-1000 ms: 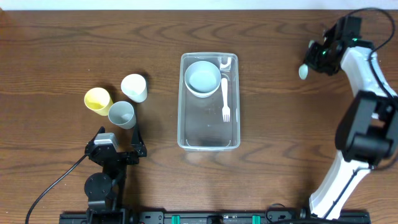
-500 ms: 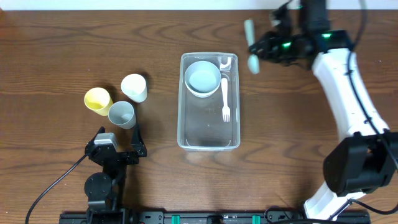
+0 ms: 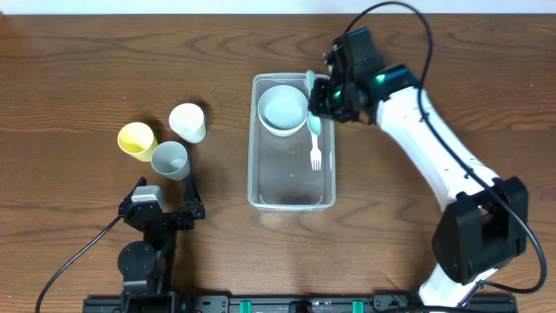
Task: Pack container
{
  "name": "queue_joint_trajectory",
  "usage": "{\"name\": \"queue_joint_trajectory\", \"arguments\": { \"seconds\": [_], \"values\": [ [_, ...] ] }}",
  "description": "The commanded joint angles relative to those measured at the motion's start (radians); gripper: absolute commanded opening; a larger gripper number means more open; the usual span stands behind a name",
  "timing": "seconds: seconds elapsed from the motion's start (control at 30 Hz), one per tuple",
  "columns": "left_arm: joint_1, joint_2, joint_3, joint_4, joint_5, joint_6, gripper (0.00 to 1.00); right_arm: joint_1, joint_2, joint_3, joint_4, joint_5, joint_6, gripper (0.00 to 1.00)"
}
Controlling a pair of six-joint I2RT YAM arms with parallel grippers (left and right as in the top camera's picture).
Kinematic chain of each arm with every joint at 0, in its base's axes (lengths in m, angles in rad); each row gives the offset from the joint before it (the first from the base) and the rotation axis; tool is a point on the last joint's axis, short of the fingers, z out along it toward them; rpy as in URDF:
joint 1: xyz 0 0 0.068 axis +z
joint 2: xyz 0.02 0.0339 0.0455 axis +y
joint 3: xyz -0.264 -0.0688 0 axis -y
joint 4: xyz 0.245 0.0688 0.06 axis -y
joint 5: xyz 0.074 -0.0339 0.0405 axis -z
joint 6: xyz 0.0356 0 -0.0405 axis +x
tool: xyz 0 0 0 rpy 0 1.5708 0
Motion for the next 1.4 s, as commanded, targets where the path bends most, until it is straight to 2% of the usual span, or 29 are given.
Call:
{"name": "queue_joint_trajectory", "arguments": {
  "seconds": [0.0,0.27,0.5,0.77,0.9,1.03,1.13,1.37],
  "values": [
    [0.004,-0.005,-0.026,-0.017,0.010,-0.001,0.98,0.027,0.000,-0.041,0.017,0.087,0.066,0.16],
    [0.004,-0.005,-0.026,-0.017,0.010,-0.001,0.98,0.021,0.000,-0.070,0.028,0.120,0.058,0.19],
    [0.004,-0.005,-0.026,-0.017,0.010,-0.001,0.98,-0.012,0.000,-0.070,0.036,0.124,0.034,0.39],
    [0.004,-0.005,-0.026,-0.017,0.010,-0.001,0.98,-0.105,-0.019,-0.026,0.052,0.016,-0.043,0.41],
    [0.004,-0.005,-0.026,-0.017,0.010,-0.001,0.98,-0.217,-0.075,-0.001,0.021,-0.016,-0.063,0.44],
    [0.004,-0.005,-0.026,-0.017,0.010,-0.001,0.98,-0.367,-0.114,-0.001,-0.016,0.050,-0.061,0.66],
    [0.004,-0.005,-0.026,-0.017,0.010,-0.001,0.98,-0.472,-0.105,-0.002,-0.057,0.145,-0.061,0.99],
    [0.004,-0.005,-0.026,-0.017,0.010,-0.001,0.98,-0.633,-0.078,-0.004,-0.097,0.325,-0.045,0.99]
  ]
}}
